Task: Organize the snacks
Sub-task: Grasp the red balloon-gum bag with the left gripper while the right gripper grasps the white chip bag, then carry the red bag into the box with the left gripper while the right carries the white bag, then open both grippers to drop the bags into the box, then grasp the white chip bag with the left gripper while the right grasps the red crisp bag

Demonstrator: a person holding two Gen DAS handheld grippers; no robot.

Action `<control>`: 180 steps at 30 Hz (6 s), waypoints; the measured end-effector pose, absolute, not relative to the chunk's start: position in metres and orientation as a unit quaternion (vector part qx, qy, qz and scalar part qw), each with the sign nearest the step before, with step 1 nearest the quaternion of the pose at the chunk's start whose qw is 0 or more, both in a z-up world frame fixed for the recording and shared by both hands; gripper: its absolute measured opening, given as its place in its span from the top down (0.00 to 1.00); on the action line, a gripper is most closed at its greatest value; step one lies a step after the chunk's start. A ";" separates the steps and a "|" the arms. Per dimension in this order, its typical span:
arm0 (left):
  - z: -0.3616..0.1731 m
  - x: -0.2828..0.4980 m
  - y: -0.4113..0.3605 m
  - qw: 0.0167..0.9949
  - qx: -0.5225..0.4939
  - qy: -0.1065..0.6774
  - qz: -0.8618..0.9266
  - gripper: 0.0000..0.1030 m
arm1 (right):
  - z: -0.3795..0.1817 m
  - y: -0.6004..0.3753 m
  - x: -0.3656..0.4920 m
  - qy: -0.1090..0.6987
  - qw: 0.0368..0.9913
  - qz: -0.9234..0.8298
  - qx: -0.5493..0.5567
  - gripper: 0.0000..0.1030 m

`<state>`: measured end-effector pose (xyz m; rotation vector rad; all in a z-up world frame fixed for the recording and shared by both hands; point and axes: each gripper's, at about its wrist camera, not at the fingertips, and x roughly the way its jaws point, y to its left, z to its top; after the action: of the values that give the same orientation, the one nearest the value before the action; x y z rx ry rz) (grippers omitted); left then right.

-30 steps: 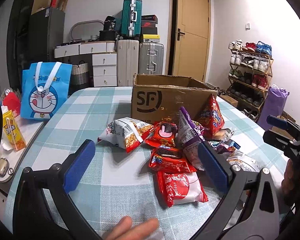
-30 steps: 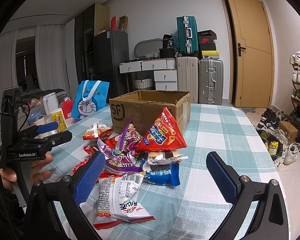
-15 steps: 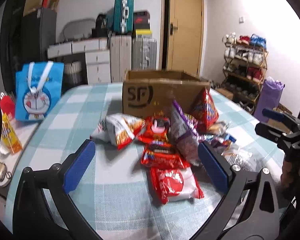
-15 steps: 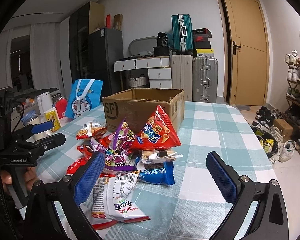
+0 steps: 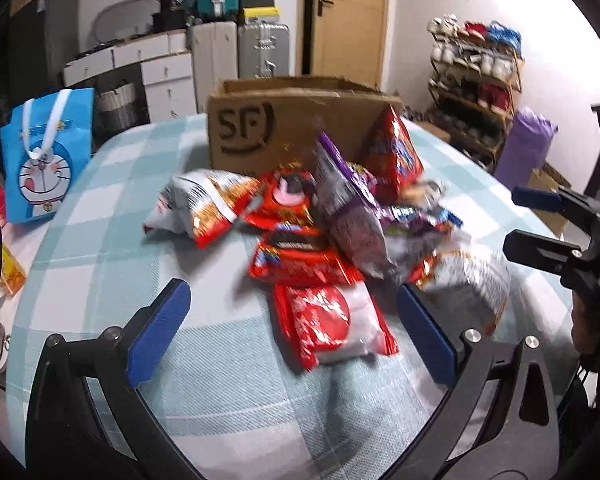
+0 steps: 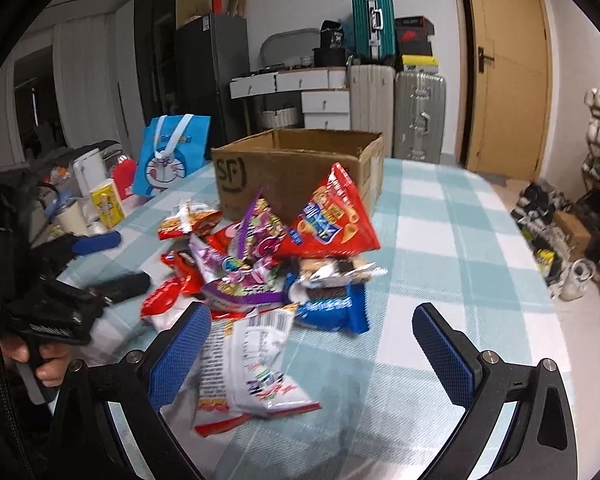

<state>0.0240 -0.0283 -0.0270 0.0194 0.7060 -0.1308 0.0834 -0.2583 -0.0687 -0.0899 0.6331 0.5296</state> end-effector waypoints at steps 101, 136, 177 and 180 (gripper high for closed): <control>0.066 0.293 0.010 0.942 -0.030 0.324 -0.082 0.54 | 0.010 -0.196 0.271 0.306 0.909 0.281 0.045 0.49; 0.025 0.313 -0.007 0.929 -0.020 0.360 -0.084 0.36 | -0.018 -0.190 0.319 0.337 0.888 0.311 0.000 0.40; -0.020 0.204 0.053 0.929 -0.063 0.366 -0.012 0.01 | -0.058 -0.252 0.199 0.349 0.903 0.251 -0.013 0.00; -0.022 0.206 0.054 0.928 -0.062 0.368 -0.012 0.01 | -0.061 -0.247 0.200 0.356 0.900 0.252 -0.013 0.00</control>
<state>0.2060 0.0544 -0.0218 -0.1268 0.7551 -0.0242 0.2002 -0.2473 -0.0614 -0.0277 0.7360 0.5218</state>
